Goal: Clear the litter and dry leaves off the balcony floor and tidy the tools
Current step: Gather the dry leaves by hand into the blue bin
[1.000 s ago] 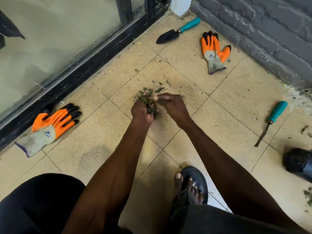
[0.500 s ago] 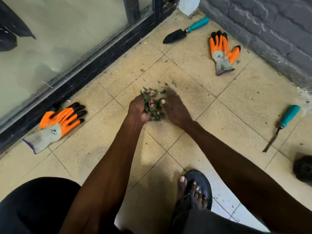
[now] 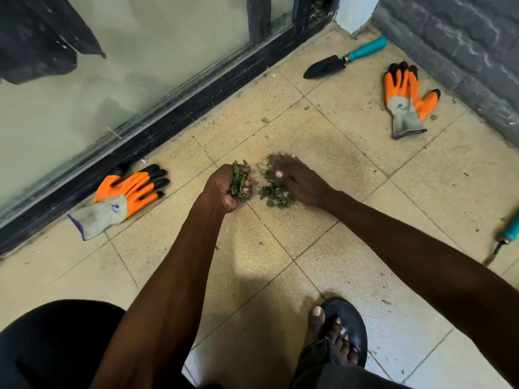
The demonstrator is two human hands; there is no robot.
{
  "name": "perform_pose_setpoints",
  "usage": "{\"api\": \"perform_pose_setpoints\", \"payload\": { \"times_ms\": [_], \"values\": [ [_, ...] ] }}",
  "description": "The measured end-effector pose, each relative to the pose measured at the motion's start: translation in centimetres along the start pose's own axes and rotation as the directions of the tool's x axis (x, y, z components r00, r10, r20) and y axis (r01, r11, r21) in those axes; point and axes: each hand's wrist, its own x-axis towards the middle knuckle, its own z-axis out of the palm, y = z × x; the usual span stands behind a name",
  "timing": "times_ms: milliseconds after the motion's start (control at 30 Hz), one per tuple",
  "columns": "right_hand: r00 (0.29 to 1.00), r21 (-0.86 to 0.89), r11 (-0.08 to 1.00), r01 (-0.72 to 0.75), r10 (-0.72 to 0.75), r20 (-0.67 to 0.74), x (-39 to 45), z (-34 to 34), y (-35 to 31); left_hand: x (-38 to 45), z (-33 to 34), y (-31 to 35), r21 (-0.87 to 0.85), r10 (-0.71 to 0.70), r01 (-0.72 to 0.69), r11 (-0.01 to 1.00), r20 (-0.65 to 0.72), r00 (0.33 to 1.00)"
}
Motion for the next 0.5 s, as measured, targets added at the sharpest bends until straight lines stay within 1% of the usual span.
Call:
{"api": "perform_pose_setpoints", "payload": {
  "times_ms": [33,100,133,167,200,267,367,433,467,500],
  "values": [
    [1.0,0.085,0.996,-0.013,0.014,-0.008,0.0,-0.1,-0.4,0.0,-0.4,0.0,-0.007,-0.002,0.002,1.0,-0.008,1.0],
    [0.99,0.226,0.972,-0.061,0.087,-0.109,1.1,-0.9,-0.6,0.0,-0.9,0.0,-0.012,-0.012,0.012,1.0,-0.011,1.0],
    [0.977,0.247,0.964,-0.094,0.137,-0.163,2.1,-1.3,-0.5,0.0,-1.0,0.0,-0.014,-0.022,0.021,1.0,-0.002,1.0],
    [0.967,0.253,0.959,-0.128,0.178,-0.183,3.1,-1.7,-0.4,-0.1,-1.0,-0.2,-0.02,-0.031,0.031,0.999,0.007,0.999],
    [0.965,0.248,0.957,-0.152,0.197,-0.171,4.1,-1.8,-0.3,-0.2,-0.9,-0.3,-0.026,-0.038,0.039,0.999,0.015,0.999],
    [0.984,0.178,0.975,-0.131,0.15,-0.098,5.4,-1.4,-0.6,-0.3,-0.8,-0.6,-0.039,-0.049,0.05,0.998,0.019,0.999],
    [0.998,0.009,1.0,-0.03,0.029,0.061,4.7,0.8,-1.6,-0.3,-1.0,-0.7,-0.05,-0.058,0.058,0.997,0.003,0.998],
    [0.991,-0.048,0.999,0.023,-0.017,0.132,3.1,1.7,-1.9,-0.2,-1.3,-0.6,-0.063,-0.051,0.051,0.997,-0.009,0.999],
    [0.99,-0.044,0.998,0.034,-0.028,0.135,2.2,1.8,-1.9,-0.2,-1.4,-0.7,-0.067,-0.047,0.046,0.997,-0.01,0.999],
    [0.995,0.0,0.999,0.034,-0.034,0.089,1.3,1.7,-2.1,-0.2,-1.5,-0.7,-0.07,-0.042,0.042,0.997,-0.008,0.999]
  ]
}}
